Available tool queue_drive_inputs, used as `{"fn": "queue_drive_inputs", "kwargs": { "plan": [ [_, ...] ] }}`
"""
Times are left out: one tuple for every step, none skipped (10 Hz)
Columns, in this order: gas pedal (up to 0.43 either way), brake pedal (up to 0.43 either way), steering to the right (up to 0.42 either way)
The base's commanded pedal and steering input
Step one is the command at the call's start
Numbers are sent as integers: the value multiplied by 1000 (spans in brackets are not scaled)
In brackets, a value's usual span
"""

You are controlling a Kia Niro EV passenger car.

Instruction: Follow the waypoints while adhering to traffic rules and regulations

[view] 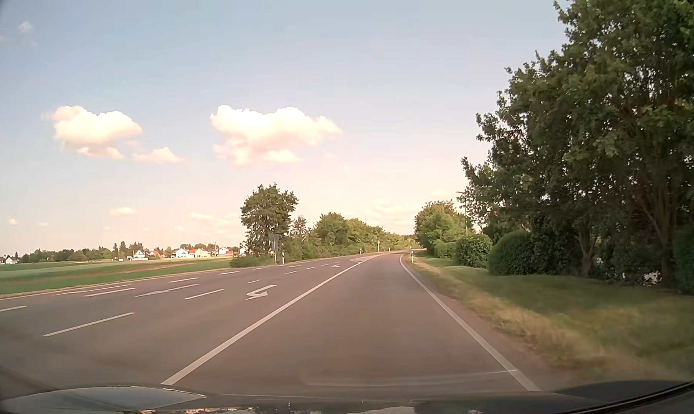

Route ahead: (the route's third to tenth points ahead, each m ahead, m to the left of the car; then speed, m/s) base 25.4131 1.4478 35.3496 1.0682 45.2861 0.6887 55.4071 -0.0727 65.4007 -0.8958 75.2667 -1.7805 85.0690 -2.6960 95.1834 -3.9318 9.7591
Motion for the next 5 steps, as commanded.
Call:
{"fn": "queue_drive_inputs", "kwargs": {
  "plan": [
    [398, 18, 3],
    [398, 18, 6],
    [398, 18, 9],
    [398, 12, 11],
    [398, 18, 11]
  ]
}}
